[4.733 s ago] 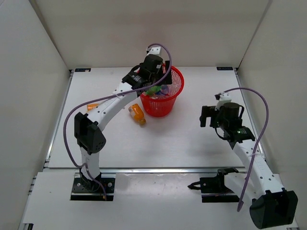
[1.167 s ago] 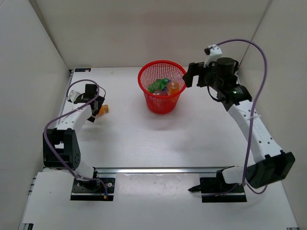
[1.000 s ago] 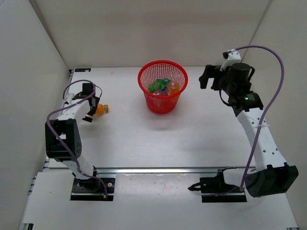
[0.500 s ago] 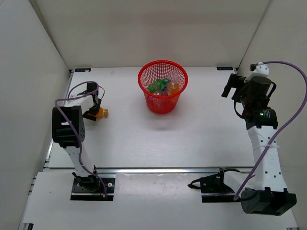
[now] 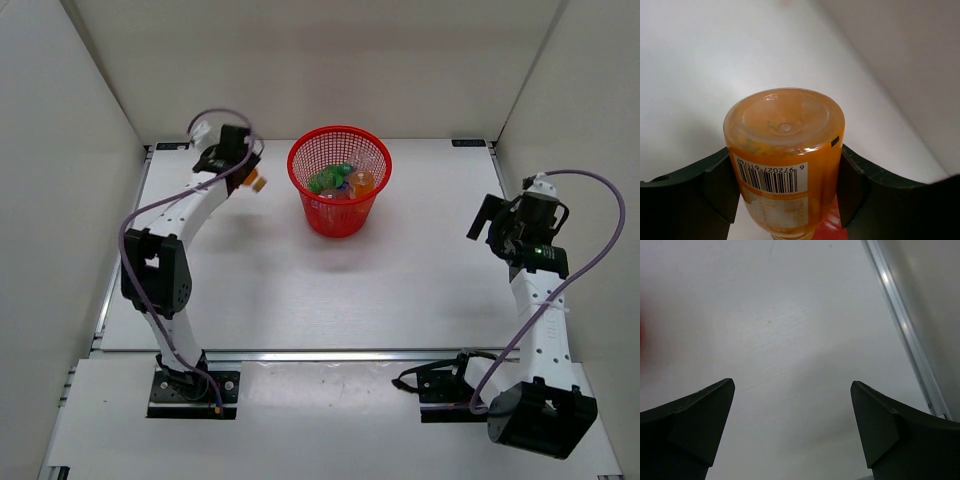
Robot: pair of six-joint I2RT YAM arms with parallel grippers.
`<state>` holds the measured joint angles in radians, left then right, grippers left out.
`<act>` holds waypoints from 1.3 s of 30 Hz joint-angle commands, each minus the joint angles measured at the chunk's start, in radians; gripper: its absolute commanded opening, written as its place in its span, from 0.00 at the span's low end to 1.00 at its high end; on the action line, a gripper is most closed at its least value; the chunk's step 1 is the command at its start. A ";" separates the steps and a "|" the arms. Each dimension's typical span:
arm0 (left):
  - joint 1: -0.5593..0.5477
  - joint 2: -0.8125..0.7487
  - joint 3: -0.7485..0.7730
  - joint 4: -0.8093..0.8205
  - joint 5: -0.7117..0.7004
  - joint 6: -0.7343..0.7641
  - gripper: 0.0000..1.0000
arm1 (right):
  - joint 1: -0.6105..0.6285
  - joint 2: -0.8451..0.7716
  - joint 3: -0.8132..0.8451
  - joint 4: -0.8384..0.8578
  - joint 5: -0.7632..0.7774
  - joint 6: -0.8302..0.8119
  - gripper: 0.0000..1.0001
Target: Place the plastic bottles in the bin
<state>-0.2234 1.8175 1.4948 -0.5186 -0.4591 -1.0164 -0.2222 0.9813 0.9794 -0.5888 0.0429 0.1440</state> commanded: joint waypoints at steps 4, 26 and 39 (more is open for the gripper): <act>-0.341 -0.006 0.384 0.169 -0.329 0.404 0.55 | -0.016 -0.052 -0.080 0.021 -0.078 0.006 0.99; -0.505 0.050 0.416 0.281 -0.445 0.727 0.98 | -0.006 -0.168 -0.153 -0.006 -0.089 0.000 0.99; -0.323 -0.716 -0.387 -0.305 0.026 0.331 0.99 | 0.144 0.016 -0.053 -0.243 -0.213 -0.066 1.00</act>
<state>-0.5430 1.1946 1.2236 -0.6167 -0.4953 -0.5896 -0.1123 1.0054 0.8673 -0.7834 -0.1501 0.1078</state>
